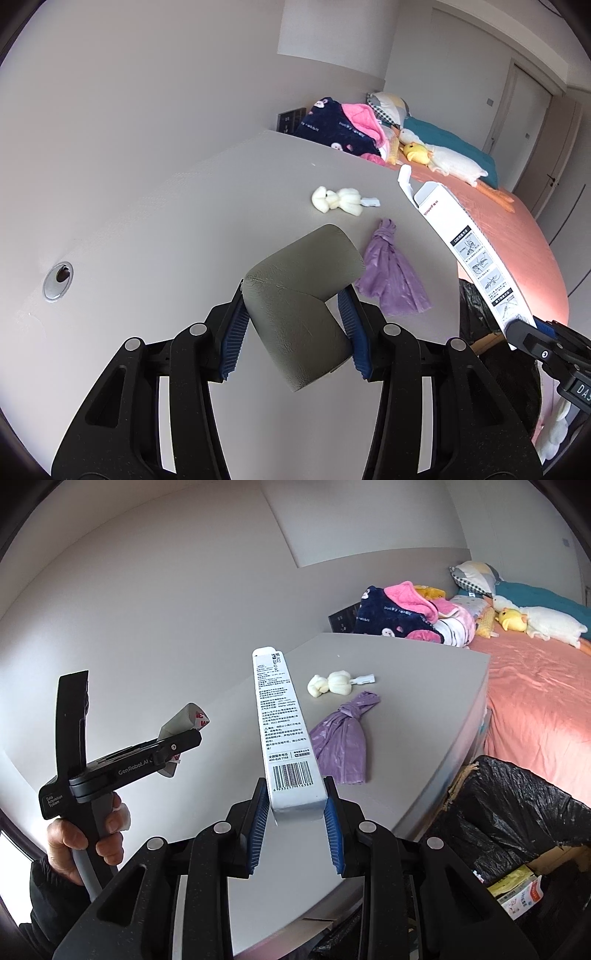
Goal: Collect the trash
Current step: 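Carry the foam corner and white box over the black trash bag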
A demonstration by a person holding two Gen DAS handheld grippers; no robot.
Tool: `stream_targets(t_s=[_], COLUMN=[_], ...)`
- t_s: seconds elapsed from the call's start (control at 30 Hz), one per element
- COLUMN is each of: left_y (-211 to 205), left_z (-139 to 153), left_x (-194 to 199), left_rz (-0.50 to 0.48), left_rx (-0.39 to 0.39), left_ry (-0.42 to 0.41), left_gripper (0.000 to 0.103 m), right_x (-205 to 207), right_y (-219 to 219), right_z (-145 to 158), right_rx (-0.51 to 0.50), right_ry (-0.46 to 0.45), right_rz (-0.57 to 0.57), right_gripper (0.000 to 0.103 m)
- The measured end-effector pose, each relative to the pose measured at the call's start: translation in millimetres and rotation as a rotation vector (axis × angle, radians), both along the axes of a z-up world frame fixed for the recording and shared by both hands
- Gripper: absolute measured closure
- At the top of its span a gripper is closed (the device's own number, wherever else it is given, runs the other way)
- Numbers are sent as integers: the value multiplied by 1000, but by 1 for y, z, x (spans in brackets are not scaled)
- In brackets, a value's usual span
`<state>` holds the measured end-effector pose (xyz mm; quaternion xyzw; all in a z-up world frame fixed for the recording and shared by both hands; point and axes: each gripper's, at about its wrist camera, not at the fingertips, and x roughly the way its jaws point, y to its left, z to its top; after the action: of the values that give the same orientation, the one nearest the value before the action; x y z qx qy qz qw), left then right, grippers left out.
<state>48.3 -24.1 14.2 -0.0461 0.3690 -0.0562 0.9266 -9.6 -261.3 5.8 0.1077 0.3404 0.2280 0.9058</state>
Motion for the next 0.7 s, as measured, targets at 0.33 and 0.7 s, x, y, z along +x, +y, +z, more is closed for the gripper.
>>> stream_targets(t_s=[0.33,0.7], left_y=[-41,-73], left_z=[0,-6], left_x=[-12,-25], left_rz=[-87,-162], left_rx=[-5,-20], left_ry=[-8,4], left_gripper=[56,56], right_x=[-27,-48], right_y=[-35,-63], right_z=[1,-1], right_rx=[-3,-19], right_ry=[-15,-22], right_rz=[-84,-154], right_gripper=[72,72])
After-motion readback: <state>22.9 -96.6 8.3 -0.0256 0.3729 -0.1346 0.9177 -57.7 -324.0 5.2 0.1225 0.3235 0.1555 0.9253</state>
